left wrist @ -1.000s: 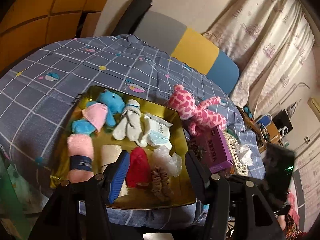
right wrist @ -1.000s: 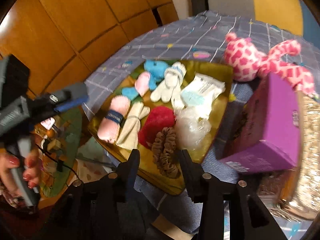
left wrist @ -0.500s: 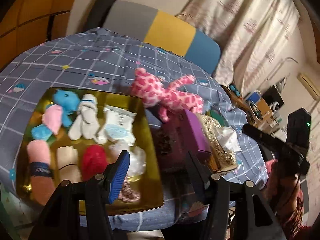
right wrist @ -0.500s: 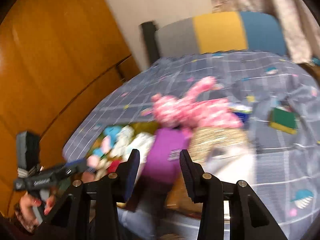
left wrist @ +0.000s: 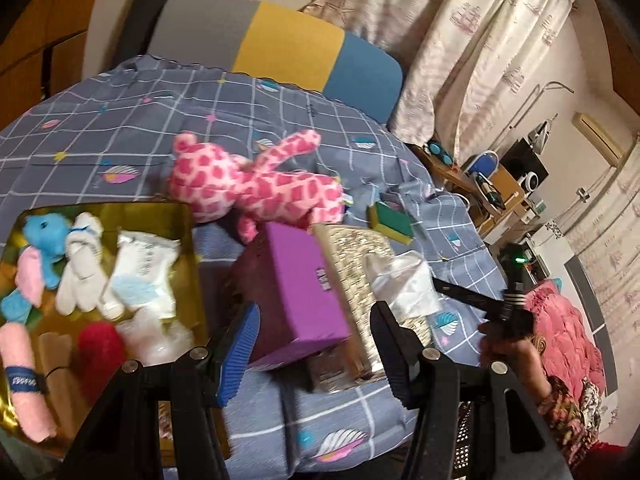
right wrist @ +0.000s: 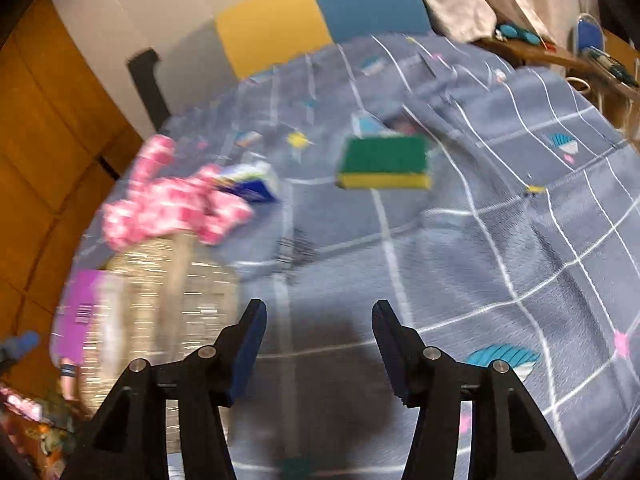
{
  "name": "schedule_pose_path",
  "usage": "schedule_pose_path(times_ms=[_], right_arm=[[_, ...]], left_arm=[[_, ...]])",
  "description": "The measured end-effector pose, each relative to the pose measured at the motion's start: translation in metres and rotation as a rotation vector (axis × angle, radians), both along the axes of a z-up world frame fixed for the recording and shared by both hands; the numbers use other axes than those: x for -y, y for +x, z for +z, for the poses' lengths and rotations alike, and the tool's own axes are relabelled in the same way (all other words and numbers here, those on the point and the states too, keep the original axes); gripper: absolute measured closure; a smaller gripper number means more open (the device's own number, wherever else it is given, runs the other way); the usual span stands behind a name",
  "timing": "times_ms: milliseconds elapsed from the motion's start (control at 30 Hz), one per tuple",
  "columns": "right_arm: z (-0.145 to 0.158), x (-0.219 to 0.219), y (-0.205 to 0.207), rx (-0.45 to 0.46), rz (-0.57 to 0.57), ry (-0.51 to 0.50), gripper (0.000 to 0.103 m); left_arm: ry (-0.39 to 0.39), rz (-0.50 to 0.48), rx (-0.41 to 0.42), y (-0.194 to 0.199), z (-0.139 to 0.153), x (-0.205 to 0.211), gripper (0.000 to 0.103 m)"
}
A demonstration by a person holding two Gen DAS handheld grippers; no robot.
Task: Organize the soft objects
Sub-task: 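Move the right gripper to the green-yellow sponge and grasp it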
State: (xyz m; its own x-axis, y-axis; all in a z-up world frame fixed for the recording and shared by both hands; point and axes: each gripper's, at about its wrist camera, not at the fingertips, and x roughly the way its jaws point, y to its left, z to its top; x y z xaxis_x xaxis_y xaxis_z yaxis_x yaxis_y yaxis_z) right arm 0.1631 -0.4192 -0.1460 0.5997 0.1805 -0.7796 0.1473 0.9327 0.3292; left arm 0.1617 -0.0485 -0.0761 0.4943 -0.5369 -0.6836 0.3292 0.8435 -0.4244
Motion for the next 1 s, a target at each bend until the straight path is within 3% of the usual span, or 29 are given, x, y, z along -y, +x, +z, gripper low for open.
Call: schedule_pose_path(times_ms=[100,167,267,467,600,700,833,1000], right_arm=[[-0.019,0.017,0.022,-0.04,0.015,-0.042,0.043],[-0.023,0.024,0.04,-0.045,0.05,-0.074,0.024],[-0.021,0.031,0.078,-0.041,0.14,-0.147,0.016],[-0.023,0.04,0.145,-0.081,0.284,-0.292,0.016],[-0.031,0.033,0.175,-0.119,0.444,-0.484,0.012],[-0.041,0.03,0.189,-0.16,0.554,-0.575,0.012],[-0.05,0.036,0.207,-0.209,0.588,-0.566,0.012],[-0.058,0.048,0.217,-0.202,0.527,-0.472,0.011]], left_arm=[[0.015,-0.022,0.003,0.008,0.004,0.016,0.045],[0.027,-0.028,0.006,0.015,0.008,0.027,0.045],[0.034,-0.033,0.017,0.021,0.014,0.037,0.045],[0.056,-0.047,0.019,0.034,0.021,0.049,0.045],[0.076,-0.053,0.006,0.042,0.021,0.052,0.045],[0.081,-0.056,0.001,0.048,0.023,0.055,0.045],[0.095,-0.069,0.016,0.054,0.026,0.061,0.045],[0.108,-0.099,0.009,0.063,0.027,0.073,0.045]])
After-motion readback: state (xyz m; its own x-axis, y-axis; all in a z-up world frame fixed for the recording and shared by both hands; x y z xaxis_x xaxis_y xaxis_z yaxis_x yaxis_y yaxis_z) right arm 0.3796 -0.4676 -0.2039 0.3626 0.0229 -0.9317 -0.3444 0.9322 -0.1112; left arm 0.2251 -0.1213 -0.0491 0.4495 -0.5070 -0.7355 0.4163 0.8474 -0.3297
